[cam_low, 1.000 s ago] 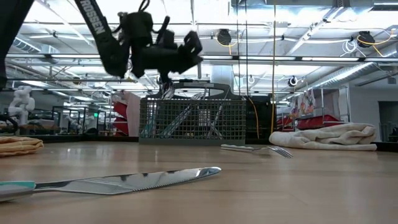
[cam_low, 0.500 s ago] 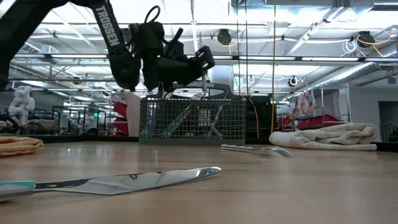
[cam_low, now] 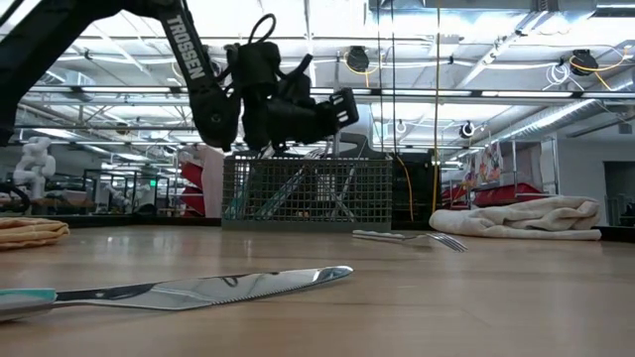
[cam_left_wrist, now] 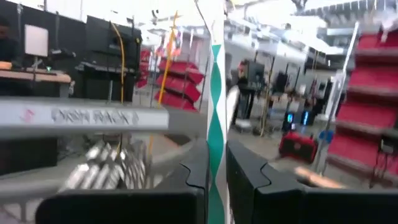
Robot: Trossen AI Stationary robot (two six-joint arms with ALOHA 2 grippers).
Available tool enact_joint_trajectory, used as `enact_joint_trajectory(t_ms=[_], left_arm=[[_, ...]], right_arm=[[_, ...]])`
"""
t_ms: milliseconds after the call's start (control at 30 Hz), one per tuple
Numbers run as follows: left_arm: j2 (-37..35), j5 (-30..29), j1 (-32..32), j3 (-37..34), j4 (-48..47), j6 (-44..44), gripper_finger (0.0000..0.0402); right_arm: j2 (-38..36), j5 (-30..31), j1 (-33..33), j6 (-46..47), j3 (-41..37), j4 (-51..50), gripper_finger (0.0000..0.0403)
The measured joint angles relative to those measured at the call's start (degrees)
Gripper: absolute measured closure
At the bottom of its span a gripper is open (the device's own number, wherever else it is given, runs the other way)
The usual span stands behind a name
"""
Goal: Sort silverware
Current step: Put the blue knife into the silverware basket
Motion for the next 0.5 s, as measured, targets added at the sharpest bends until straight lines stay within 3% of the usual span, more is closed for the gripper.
enact_joint_trajectory(t_ms=[500], left_arm=[[-0.02,-2.65,-0.83,0.07,-2.93,2.65,0.0358]], right_arm=[[0.00,0.08,0.00,0.00,0.00,0.72,0.0227]])
